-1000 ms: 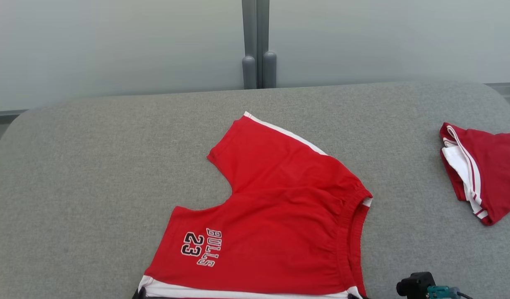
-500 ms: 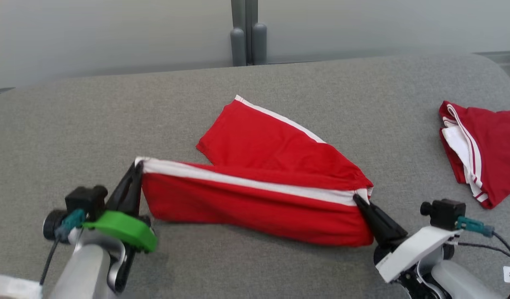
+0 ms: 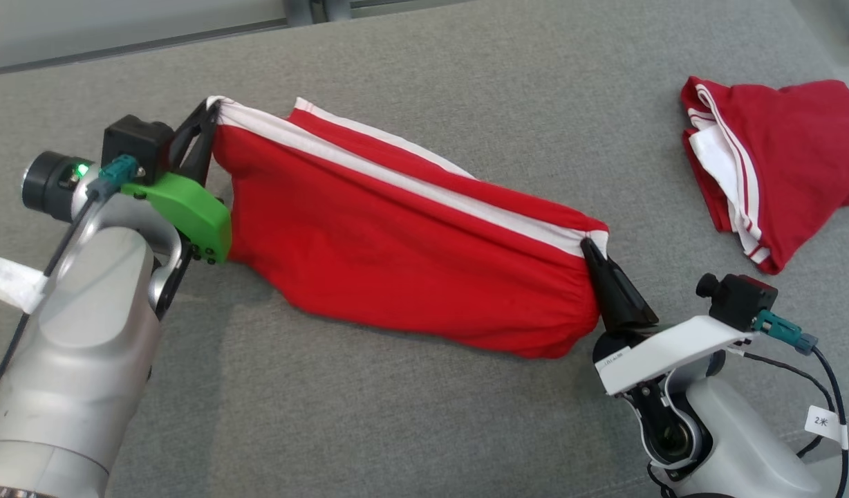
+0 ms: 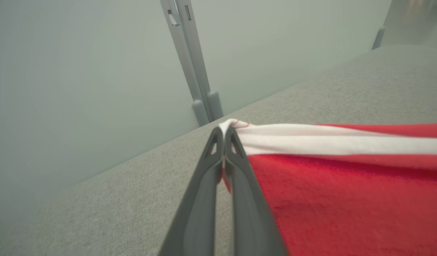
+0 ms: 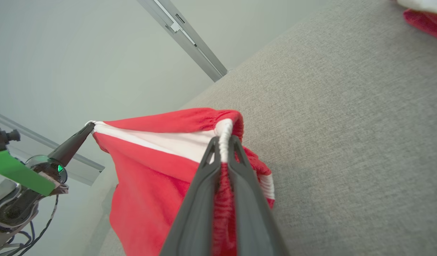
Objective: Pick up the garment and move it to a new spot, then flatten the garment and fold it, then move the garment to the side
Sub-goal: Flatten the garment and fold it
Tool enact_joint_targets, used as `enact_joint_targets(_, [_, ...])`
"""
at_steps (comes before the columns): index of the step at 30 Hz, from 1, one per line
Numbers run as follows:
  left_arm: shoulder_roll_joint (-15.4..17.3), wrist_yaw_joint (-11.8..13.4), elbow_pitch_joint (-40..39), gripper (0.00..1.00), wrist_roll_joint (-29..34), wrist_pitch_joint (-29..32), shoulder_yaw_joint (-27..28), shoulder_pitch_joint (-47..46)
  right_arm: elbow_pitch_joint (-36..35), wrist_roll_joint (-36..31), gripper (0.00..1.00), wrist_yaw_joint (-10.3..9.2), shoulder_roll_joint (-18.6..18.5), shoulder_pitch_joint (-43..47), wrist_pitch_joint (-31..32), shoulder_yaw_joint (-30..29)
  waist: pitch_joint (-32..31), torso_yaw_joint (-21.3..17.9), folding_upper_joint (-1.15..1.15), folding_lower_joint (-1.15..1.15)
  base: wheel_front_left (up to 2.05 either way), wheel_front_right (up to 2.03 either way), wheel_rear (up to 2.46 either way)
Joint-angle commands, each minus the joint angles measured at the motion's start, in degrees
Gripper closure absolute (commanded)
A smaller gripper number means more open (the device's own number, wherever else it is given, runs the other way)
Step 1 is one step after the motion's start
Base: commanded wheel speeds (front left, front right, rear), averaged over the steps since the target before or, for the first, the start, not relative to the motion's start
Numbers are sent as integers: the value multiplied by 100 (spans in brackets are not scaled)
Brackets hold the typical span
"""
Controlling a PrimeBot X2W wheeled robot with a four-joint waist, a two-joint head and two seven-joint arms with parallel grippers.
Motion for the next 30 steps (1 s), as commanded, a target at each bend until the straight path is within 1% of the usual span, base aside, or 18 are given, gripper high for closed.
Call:
enact_joint_targets(1, [77, 18, 192, 100, 40, 18, 21, -249, 6, -125, 100, -9, 86, -75, -14, -126, 579, -579, 0, 0, 0, 0, 0])
enact_joint_targets(5, [98, 20, 655, 100, 255, 73, -205, -710, 47, -437, 100, -10, 418, -190, -15, -473, 828, -809, 0, 0, 0, 0, 0])
enact_joint_targets(8, [126, 20, 955, 100, 321, 56, -267, -960, 79, -684, 100, -11, 622, -269, -15, -656, 977, -936, 0, 0, 0, 0, 0])
enact_joint_targets(13, [90, 28, 1247, 100, 370, 13, -311, -1208, 140, -961, 100, -11, 798, -371, -15, -796, 1137, -1011, 0, 0, 0, 0, 0])
enact_joint_targets(17, [26, 83, 1526, 100, 362, -7, -340, -1314, 122, -1071, 100, -11, 886, -425, -15, -725, 1213, -1000, 0, 0, 0, 0, 0])
enact_joint_targets(18, [-15, 83, 1573, 70, 330, -14, -331, -1323, 114, -1066, 100, -11, 895, -432, -15, -715, 1218, -986, 0, 0, 0, 0, 0])
enact_joint_targets(19, [-54, 82, 1611, 35, 337, -33, -347, -1330, 114, -1059, 74, -11, 899, -431, -15, -691, 1214, -962, 0, 0, 0, 0, 0])
enact_joint_targets(20, [-85, 81, 1647, 0, 338, -48, -359, -1320, 110, -1038, 41, -10, 904, -424, -15, -680, 1205, -935, 0, 0, 0, 0, 0])
enact_joint_targets(21, [-119, 86, 1670, 0, 307, -45, -346, -1296, 98, -1043, 0, -10, 909, -418, -15, -667, 1193, -907, 0, 0, 0, 0, 0])
enact_joint_targets(26, [-233, 103, 1560, 0, 183, -103, -244, -1171, 2, -1326, 0, -6, 919, -318, -14, -910, 1067, -753, 0, 0, 0, 0, 0])
enact_joint_targets(28, [-245, 106, 1356, 0, 133, -96, -165, -1075, -77, -1613, 0, -6, 880, -238, -14, -1146, 993, -685, 0, 0, 0, 0, 0])
enact_joint_targets(30, [-243, 126, 1168, 0, 68, -98, -49, -903, -166, -1927, 0, -6, 878, -115, -14, -1534, 912, -629, 0, 0, 0, 0, 0])
